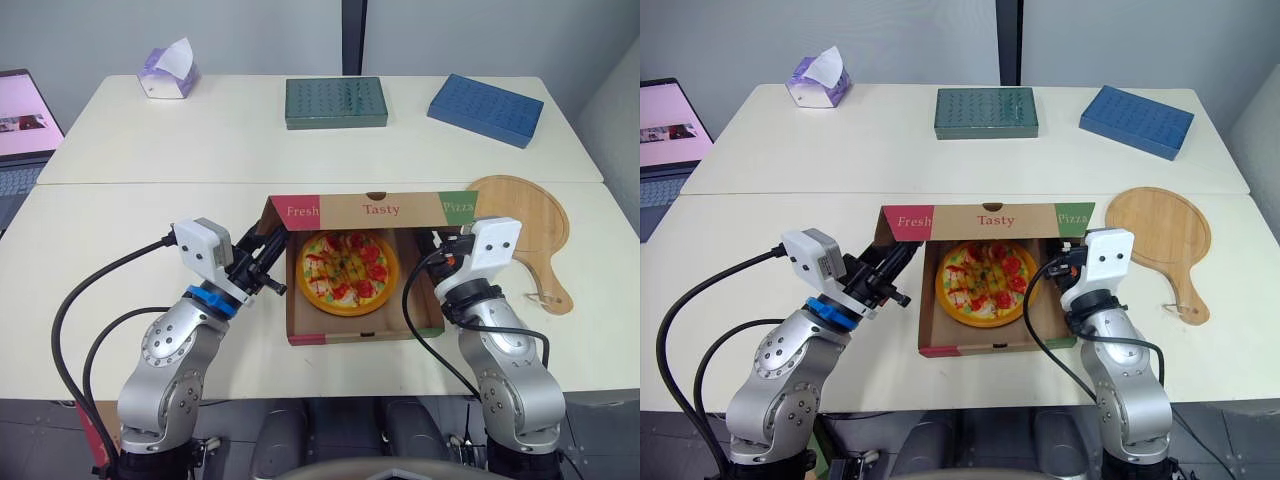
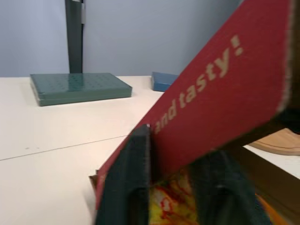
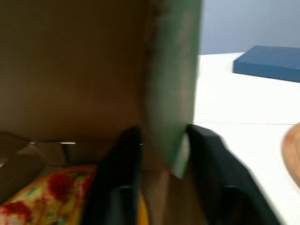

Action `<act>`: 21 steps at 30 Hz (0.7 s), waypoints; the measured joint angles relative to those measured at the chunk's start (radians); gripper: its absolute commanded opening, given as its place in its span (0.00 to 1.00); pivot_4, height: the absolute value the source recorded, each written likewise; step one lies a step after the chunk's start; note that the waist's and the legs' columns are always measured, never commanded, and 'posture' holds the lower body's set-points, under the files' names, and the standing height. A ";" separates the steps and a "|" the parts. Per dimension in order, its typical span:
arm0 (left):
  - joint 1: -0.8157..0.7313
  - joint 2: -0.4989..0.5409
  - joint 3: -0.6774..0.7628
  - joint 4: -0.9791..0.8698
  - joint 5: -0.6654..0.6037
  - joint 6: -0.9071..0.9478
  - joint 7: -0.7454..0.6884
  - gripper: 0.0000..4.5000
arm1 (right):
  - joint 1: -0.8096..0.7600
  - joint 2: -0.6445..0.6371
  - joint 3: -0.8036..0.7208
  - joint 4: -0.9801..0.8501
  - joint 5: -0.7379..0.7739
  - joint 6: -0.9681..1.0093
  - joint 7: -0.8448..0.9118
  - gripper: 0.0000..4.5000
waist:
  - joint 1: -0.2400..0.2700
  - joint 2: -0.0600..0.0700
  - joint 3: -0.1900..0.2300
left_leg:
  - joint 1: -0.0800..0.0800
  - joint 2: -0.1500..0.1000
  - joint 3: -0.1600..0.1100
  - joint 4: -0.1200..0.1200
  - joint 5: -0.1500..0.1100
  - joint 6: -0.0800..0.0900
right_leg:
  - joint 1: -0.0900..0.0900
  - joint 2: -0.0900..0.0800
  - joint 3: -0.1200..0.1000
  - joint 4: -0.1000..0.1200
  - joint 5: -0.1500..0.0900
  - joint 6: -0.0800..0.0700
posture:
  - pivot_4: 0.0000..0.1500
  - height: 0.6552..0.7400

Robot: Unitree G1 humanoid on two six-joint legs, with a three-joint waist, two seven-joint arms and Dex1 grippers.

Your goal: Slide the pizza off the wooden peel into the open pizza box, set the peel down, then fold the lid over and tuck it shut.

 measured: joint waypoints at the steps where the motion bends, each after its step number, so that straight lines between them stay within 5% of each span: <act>1: 0.000 0.004 0.000 -0.001 -0.001 0.000 -0.005 0.55 | 0.000 0.000 0.003 0.000 0.003 -0.002 0.003 0.68 | 0.000 0.000 0.000 | 0.000 0.000 0.000 0.000 0.000 0.000 | 0.000 0.000 0.000 0.000 -0.001 0.001 | 1.00 1.00; 5: 0.014 0.012 0.000 0.000 -0.004 0.002 -0.022 0.84 | 0.000 -0.004 0.017 0.000 0.015 -0.012 0.011 1.00 | 0.000 0.000 0.000 | 0.000 0.000 0.000 0.000 0.000 0.000 | 0.000 0.000 0.000 0.000 -0.001 0.001 | 1.00 1.00; 7: 0.021 0.018 0.001 0.000 -0.005 0.001 -0.025 0.97 | 0.000 -0.010 0.019 0.000 0.016 -0.015 0.014 1.00 | 0.000 0.000 0.000 | 0.000 0.000 0.000 0.000 0.000 0.000 | 0.000 0.000 0.000 0.000 -0.001 0.001 | 1.00 1.00; 21: 0.043 0.069 0.045 0.080 0.065 -0.055 -0.042 0.99 | -0.007 -0.029 0.015 0.003 0.019 -0.017 0.015 1.00 | 0.001 0.000 0.000 | -0.001 0.000 0.000 0.000 0.000 0.000 | 0.000 0.000 0.000 -0.001 -0.001 0.001 | 1.00 1.00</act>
